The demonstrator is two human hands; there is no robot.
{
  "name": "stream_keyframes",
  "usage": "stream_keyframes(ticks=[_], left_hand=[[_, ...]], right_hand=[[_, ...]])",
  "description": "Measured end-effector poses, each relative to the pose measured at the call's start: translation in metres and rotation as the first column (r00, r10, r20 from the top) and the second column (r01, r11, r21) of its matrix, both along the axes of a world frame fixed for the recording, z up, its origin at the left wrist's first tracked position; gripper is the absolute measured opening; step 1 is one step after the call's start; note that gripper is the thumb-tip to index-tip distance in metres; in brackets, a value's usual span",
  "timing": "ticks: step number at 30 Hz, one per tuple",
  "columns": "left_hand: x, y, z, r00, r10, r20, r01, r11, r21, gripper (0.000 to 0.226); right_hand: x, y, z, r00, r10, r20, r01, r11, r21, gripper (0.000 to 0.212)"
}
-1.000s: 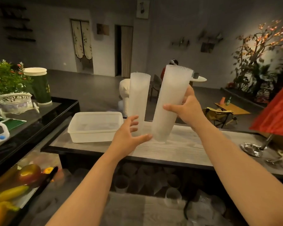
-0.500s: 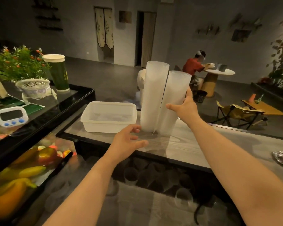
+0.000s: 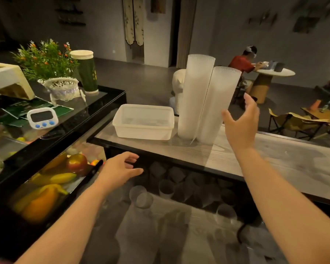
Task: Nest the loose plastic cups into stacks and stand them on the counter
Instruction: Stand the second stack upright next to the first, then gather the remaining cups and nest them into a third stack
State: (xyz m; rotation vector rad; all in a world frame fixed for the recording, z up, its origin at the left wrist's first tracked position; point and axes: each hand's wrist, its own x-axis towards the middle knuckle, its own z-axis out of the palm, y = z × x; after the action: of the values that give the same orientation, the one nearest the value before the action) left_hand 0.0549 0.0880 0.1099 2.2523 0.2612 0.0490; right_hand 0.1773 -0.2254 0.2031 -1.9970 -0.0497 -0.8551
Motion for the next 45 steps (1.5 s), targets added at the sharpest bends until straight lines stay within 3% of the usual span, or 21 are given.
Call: stream_keyframes(ticks=[3,6,9,12,18,22,26,30,34,36,39,45], left_hand=[[-0.018,0.037,-0.023,0.994,0.079,-0.069,-0.069,0.988,0.139,0.046],[-0.026,0.075,-0.048,0.967,0.154,-0.204,-0.082,0.942,0.324,0.055],[-0.033,0.098,-0.07,0.917,0.167,-0.361,-0.003,0.911,0.413,0.047],[-0.04,0.114,-0.096,0.891,0.191,-0.412,0.051,0.859,0.509,0.037],[-0.04,0.139,-0.125,0.869,0.219,-0.443,0.07,0.832,0.55,0.073],[-0.024,0.153,-0.146,0.855,0.095,-0.51,0.203,0.843,0.498,0.067],[-0.017,0.157,-0.159,0.846,0.03,-0.532,0.3,0.799,0.522,0.045],[-0.015,0.156,-0.158,0.858,-0.008,-0.514,0.355,0.732,0.581,0.033],[-0.013,0.158,-0.157,0.875,-0.008,-0.484,0.363,0.672,0.645,0.033],[-0.01,0.16,-0.152,0.881,-0.025,-0.473,0.371,0.656,0.657,0.036],[-0.008,0.164,-0.148,0.895,-0.059,-0.442,0.364,0.671,0.647,0.038],[-0.021,0.168,-0.143,0.979,-0.08,-0.185,0.17,0.821,0.544,0.029]], right_hand=[[-0.032,0.015,-0.018,0.967,-0.019,0.254,0.036,0.997,-0.063,0.048],[-0.063,0.046,-0.043,0.956,0.112,0.273,-0.071,0.986,-0.153,0.039],[-0.089,0.083,-0.073,0.955,0.25,0.157,-0.213,0.951,-0.222,0.033],[-0.105,0.123,-0.101,0.937,0.348,0.021,-0.331,0.908,-0.257,0.029],[-0.114,0.186,-0.147,0.844,0.399,-0.359,-0.521,0.767,-0.375,0.031],[-0.114,0.22,-0.168,0.761,0.374,-0.53,-0.602,0.712,-0.363,0.032],[-0.107,0.248,-0.194,0.592,0.249,-0.766,-0.666,0.686,-0.293,0.033],[-0.093,0.269,-0.202,0.403,0.15,-0.903,-0.699,0.687,-0.199,0.046],[-0.089,0.291,-0.208,0.212,0.367,-0.906,-0.652,0.743,0.148,0.052],[-0.087,0.305,-0.214,0.124,0.461,-0.879,-0.49,0.799,0.35,0.055],[-0.083,0.318,-0.224,0.097,0.561,-0.822,-0.335,0.796,0.503,0.051],[-0.081,0.323,-0.23,0.19,0.619,-0.762,-0.084,0.783,0.616,0.037]])
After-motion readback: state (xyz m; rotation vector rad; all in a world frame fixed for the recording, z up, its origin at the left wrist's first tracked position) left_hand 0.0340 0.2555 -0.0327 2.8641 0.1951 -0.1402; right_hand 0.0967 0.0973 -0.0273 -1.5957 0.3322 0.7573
